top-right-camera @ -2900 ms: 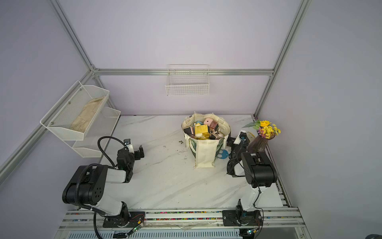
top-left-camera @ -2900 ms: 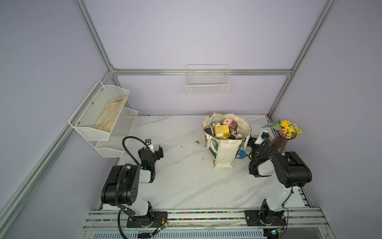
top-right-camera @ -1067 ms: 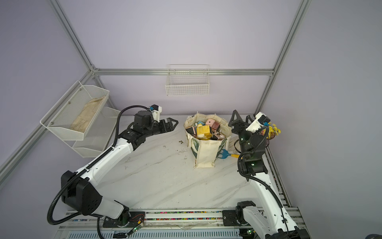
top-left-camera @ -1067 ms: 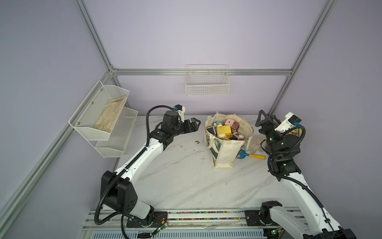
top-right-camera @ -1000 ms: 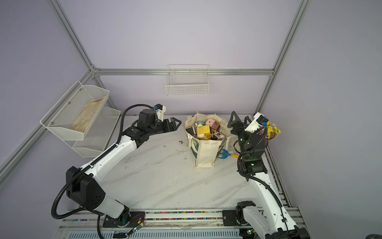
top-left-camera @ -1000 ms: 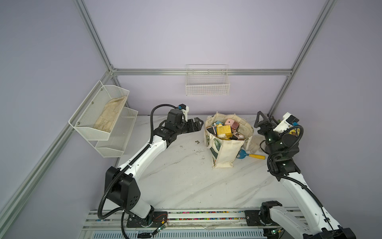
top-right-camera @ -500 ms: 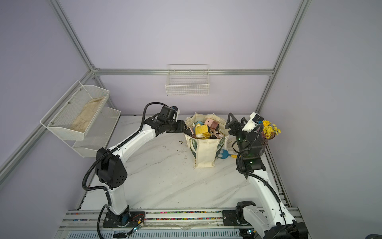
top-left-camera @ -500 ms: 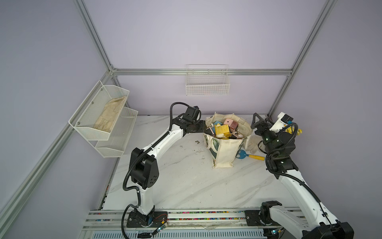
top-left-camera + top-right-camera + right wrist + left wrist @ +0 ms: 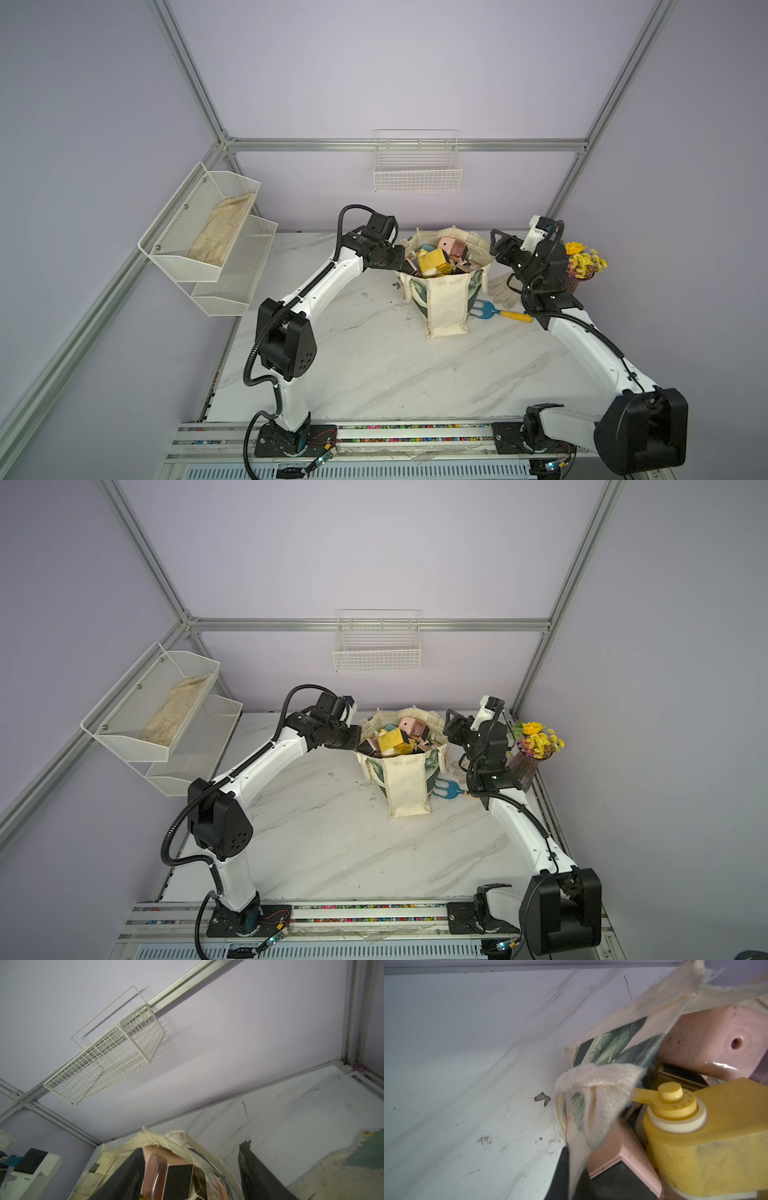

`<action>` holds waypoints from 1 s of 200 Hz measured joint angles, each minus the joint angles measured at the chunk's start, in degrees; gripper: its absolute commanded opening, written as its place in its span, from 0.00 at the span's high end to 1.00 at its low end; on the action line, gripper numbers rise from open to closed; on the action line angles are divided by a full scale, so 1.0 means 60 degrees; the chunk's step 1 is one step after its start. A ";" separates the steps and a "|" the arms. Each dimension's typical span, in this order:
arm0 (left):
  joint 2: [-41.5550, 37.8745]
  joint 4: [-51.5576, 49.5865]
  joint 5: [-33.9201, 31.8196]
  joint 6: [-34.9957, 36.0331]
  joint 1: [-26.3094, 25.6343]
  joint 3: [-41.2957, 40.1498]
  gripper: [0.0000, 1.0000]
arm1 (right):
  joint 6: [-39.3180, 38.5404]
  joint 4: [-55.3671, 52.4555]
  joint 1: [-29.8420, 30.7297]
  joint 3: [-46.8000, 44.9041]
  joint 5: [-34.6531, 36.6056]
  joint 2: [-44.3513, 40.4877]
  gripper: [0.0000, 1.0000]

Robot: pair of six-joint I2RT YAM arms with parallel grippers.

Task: Take out the pencil sharpeners from the tote bags
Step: Move the canvas bag to the center of the board.

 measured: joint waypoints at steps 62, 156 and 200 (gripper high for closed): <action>-0.0812 -0.1275 0.0273 0.0528 0.0994 -0.0007 1.00 | -0.0087 -0.0794 0.0219 0.0987 -0.1789 0.2000 0.49; -0.1457 -0.2430 0.0568 0.1275 0.2616 -0.0280 1.00 | 0.0033 -0.0980 0.1996 0.0856 -0.2845 0.2157 0.46; -0.2335 -0.3140 0.0608 0.1668 0.3377 -0.0714 1.00 | 0.0459 -0.0750 0.2528 0.0324 -0.3428 0.1610 0.45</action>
